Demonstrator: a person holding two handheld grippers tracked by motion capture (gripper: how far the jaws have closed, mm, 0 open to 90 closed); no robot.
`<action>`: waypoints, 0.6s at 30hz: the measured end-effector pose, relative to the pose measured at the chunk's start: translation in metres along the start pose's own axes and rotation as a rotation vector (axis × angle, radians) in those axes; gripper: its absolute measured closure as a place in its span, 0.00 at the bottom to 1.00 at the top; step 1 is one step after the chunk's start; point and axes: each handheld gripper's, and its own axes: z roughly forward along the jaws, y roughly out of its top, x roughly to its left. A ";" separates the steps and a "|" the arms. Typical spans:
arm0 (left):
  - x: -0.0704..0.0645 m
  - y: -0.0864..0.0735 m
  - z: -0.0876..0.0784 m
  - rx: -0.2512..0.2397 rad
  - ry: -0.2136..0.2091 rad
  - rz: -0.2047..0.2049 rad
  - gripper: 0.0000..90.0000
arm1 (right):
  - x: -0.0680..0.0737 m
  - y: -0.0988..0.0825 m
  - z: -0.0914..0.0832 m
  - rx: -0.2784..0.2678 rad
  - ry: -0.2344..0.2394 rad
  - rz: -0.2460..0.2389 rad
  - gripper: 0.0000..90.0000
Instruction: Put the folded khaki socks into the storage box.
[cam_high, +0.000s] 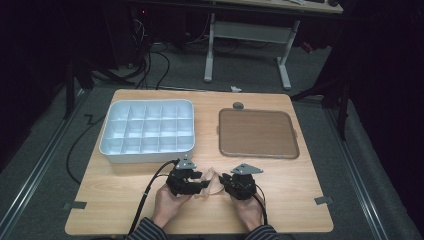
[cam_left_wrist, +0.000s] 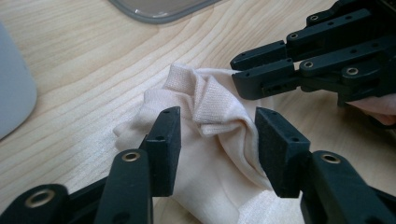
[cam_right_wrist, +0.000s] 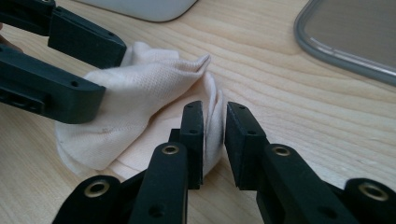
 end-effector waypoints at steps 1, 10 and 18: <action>0.000 0.000 -0.002 -0.003 -0.001 0.000 0.57 | 0.000 0.000 -0.002 -0.004 -0.002 0.001 0.85; 0.006 -0.008 -0.016 -0.029 0.026 -0.040 0.54 | 0.006 0.010 -0.025 -0.038 -0.001 -0.042 0.86; 0.014 -0.019 -0.020 -0.012 0.053 -0.077 0.53 | 0.019 0.018 -0.024 -0.040 0.029 -0.079 0.86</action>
